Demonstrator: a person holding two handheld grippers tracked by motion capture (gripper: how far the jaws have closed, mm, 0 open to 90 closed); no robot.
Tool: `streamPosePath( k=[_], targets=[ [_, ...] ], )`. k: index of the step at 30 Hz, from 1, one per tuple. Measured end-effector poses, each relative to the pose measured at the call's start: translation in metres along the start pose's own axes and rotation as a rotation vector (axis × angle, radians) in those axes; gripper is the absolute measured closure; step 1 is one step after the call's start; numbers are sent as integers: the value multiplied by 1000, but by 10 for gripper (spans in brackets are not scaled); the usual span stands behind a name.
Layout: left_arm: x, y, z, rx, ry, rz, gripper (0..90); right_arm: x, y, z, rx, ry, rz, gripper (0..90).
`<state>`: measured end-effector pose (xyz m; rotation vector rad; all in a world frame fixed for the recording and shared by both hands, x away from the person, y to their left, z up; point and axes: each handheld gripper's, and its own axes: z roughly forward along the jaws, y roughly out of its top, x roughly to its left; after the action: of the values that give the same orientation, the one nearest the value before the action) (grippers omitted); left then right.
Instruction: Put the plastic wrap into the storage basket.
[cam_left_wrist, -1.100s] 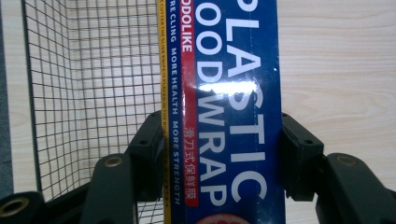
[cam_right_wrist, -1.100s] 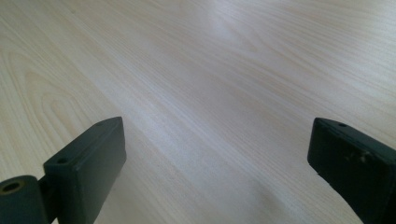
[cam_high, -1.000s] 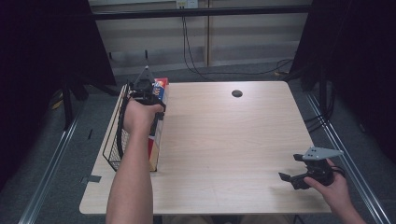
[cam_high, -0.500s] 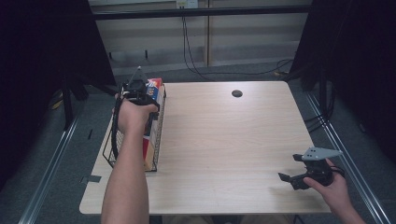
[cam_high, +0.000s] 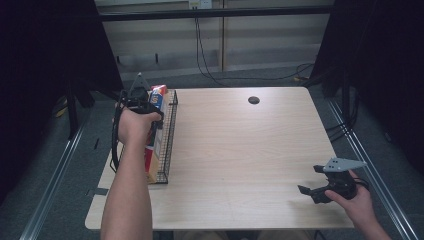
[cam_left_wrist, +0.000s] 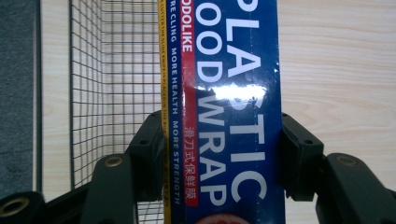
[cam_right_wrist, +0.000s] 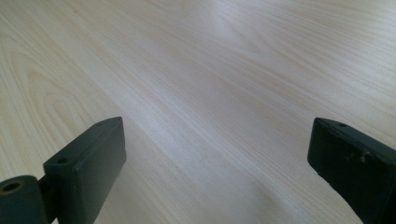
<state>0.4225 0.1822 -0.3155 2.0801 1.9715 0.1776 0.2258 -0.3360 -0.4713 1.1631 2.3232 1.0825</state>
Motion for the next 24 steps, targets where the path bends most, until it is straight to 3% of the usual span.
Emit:
streamPosePath(
  k=[11, 24],
  targets=[
    [16, 1, 10, 9, 20, -22, 437, 0, 0, 1, 1, 3, -2, 45],
    [18, 7, 20, 17, 33, -16, 437, 0, 0, 1, 3, 4, -12, 45]
  ],
)
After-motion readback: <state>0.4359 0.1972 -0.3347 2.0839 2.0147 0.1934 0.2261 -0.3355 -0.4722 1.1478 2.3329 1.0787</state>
